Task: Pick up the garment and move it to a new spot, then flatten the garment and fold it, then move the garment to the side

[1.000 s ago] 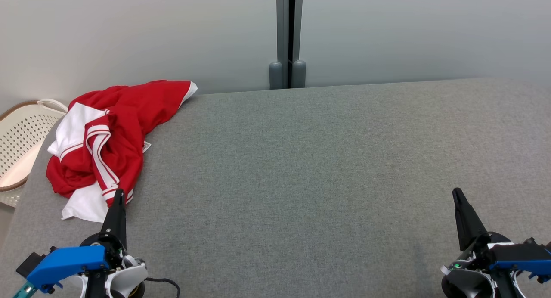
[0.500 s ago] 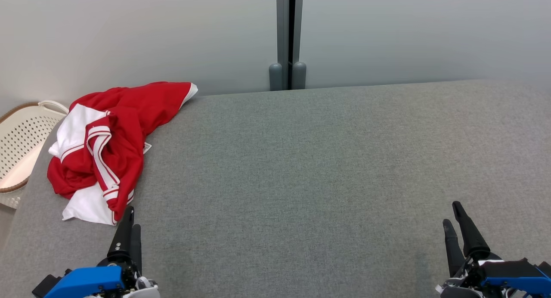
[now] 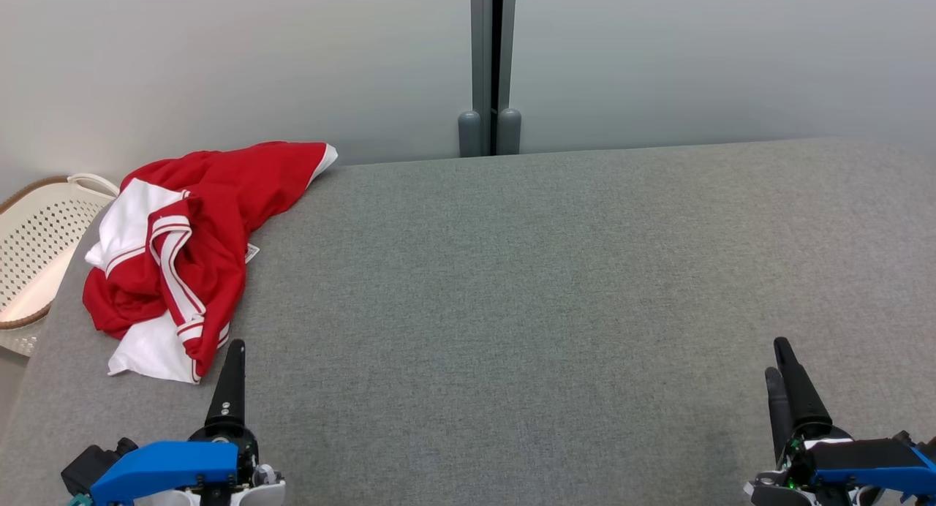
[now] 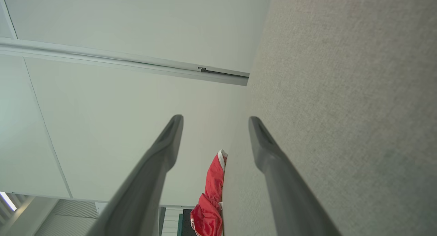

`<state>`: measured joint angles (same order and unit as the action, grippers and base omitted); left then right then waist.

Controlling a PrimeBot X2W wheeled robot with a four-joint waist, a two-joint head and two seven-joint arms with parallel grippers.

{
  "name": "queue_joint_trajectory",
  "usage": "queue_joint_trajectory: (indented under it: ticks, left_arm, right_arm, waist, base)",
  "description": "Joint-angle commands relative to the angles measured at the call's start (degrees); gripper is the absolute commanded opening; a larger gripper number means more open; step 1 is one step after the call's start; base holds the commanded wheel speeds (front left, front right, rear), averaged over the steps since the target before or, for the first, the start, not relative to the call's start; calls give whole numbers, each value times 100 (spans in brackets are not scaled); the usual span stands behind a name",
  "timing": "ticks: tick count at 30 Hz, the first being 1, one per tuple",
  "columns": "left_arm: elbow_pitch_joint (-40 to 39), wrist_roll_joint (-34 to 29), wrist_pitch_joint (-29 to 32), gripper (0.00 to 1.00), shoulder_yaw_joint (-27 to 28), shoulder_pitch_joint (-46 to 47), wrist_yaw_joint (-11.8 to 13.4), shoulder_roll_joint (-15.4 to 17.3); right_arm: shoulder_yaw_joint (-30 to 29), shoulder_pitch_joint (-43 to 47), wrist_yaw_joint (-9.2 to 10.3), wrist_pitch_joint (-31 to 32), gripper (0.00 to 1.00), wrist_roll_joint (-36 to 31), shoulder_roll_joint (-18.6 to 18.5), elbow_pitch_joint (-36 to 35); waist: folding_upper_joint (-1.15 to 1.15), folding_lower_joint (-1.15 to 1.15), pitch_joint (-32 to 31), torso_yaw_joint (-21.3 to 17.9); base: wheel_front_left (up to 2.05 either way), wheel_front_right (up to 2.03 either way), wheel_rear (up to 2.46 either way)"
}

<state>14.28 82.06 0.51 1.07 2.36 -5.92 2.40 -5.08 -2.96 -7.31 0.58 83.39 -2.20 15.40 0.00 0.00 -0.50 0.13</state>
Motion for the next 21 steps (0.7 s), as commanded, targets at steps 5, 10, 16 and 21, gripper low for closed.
queue_joint_trajectory:
  ticks: [5,10,16,21]
  left_arm:
    - [-229,-611,-158,100,-167,133,128,40]
    - [-303,-1114,-268,100,-314,159,216,42]
    - [-304,-1691,-393,100,-434,161,311,43]
    - [-274,-2201,-491,100,-512,146,383,45]
  right_arm:
    - [10,-17,-12,-163,100,-624,-36,-169]
    - [-7,-19,-13,-273,100,-1206,-40,-263]
    - [3,8,-14,-397,100,-2054,-44,-411]
    - [52,50,-15,-499,100,-2737,-48,-477]
  waist:
    - [0,0,-9,10]
    - [0,0,-17,20]
    - [0,0,-21,34]
    - [0,0,-24,44]
  base:
    - [0,0,0]
    - [0,0,0]
    - [0,0,0]
    - [0,0,0]
